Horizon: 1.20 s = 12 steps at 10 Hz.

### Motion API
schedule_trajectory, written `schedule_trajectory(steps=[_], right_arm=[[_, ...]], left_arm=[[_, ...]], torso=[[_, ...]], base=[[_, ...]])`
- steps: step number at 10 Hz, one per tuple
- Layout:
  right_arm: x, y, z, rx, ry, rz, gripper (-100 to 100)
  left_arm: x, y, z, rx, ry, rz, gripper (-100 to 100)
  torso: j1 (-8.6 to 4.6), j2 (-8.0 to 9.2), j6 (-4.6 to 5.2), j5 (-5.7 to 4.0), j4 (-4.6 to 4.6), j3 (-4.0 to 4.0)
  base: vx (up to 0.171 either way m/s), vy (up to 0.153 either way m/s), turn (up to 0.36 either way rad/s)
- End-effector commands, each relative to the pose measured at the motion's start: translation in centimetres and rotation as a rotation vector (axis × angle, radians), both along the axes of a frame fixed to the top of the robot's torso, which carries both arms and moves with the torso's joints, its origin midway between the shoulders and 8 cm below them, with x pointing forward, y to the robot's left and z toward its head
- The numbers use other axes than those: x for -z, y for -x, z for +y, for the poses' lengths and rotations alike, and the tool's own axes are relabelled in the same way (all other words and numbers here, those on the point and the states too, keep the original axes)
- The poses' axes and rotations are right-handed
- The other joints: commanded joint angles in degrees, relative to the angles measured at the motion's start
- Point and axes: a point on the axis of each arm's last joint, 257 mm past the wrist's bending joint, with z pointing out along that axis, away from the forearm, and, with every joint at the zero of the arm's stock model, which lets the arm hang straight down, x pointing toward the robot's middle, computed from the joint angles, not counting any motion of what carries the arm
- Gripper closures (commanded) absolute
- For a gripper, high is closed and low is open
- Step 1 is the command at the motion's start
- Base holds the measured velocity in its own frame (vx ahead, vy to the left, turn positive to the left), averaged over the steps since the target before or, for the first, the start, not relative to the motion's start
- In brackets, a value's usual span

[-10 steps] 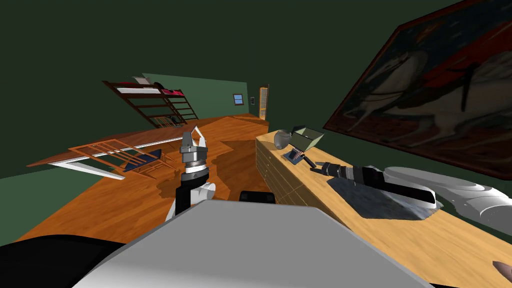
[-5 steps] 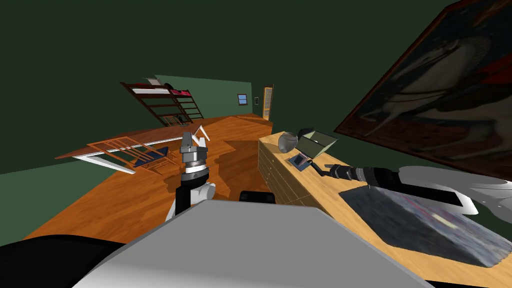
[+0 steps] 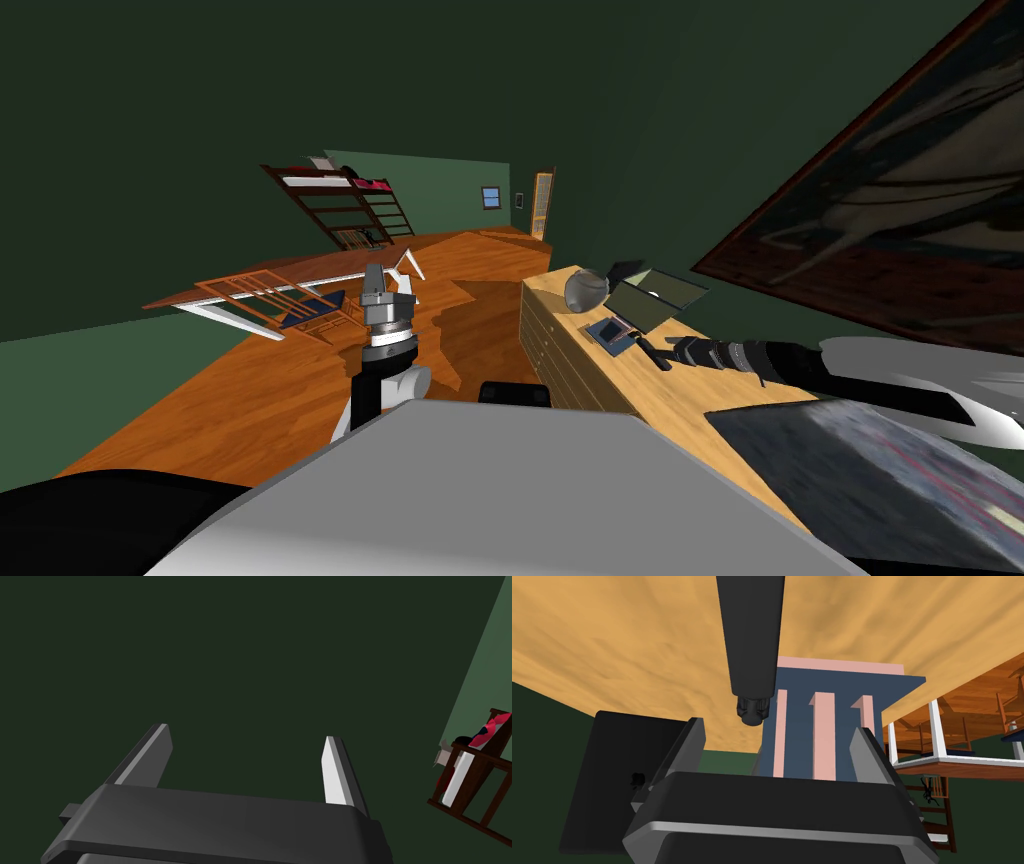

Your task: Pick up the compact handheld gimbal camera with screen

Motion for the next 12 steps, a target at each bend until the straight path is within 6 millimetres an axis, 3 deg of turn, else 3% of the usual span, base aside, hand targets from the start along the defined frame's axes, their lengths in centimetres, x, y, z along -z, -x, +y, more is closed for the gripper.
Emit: schedule_trajectory(steps=[1,2,3,4,6,7,9,12], right_arm=[[0.1,-0.1,-0.2,0.002,-0.001,0.004,-100],[1.6,3.2,-3.2,0.057,0.054,0.094,-100],[1.6,3.2,-3.2,0.057,0.054,0.094,-100],[2.5,5.1,-4.4,0.082,0.072,0.140,-100],[2.5,5.1,-4.4,0.082,0.072,0.140,-100],[3.3,6.9,-5.3,0.104,0.085,0.184,-100],[3.3,6.9,-5.3,0.104,0.085,0.184,-100],[5.3,11.7,-6.7,0.152,0.103,0.290,-100]], left_arm=[[0.0,0.0,0.0,0.000,0.000,0.000,0],[0.0,0.0,0.0,0.000,0.000,0.000,0],[0.0,0.0,0.0,0.000,0.000,0.000,0],[0.0,0.0,0.0,0.000,0.000,0.000,0],[0.0,0.0,0.0,0.000,0.000,0.000,0],[0.0,0.0,0.0,0.000,0.000,0.000,0],[0.0,0.0,0.0,0.000,0.000,0.000,0],[0.0,0.0,0.0,0.000,0.000,0.000,0]], torso=[[0.00,0.00,0.00,0.00,0.00,0.00],[0.00,0.14,0.00,0.00,0.04,0.09],[0.15,-0.14,-0.08,0.04,-0.02,-0.06],[0.13,-0.25,0.00,0.04,-0.06,-0.14],[0.08,-0.15,-0.01,0.03,-0.04,-0.09],[0.04,0.01,0.00,0.02,0.00,0.00],[0.05,0.03,0.00,0.03,0.01,0.02],[0.11,-0.03,-0.01,0.03,0.00,-0.01]], base=[[-0.006,0.006,-0.014],[0.098,0.054,0.278],[0.129,0.038,0.129],[0.107,0.030,0.071],[0.053,0.013,0.012],[0.040,0.018,0.090],[0.032,0.009,0.023],[0.064,0.025,0.084]])
